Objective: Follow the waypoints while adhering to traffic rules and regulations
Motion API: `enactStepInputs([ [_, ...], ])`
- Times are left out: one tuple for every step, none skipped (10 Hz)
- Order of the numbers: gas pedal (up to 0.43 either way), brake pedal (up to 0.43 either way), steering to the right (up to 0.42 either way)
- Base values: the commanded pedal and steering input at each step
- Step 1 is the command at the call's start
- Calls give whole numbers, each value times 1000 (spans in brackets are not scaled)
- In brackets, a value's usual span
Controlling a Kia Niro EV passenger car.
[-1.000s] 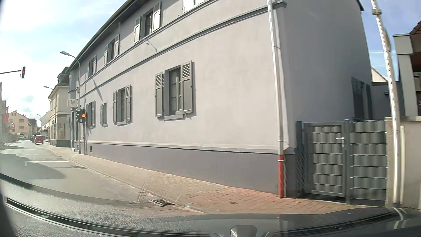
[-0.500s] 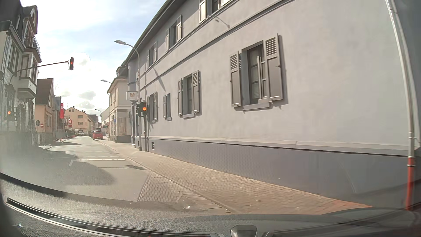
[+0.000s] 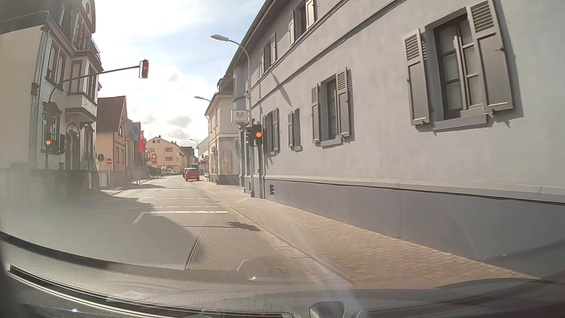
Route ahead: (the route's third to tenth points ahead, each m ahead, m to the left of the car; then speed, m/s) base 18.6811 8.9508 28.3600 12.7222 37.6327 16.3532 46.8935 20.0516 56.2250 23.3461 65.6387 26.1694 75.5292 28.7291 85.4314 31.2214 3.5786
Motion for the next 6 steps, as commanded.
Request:
enactStepInputs([
  [0,0,-349],
  [0,0,-335],
  [0,0,-328],
  [0,0,-325],
  [0,0,-317],
  [0,0,-305],
])
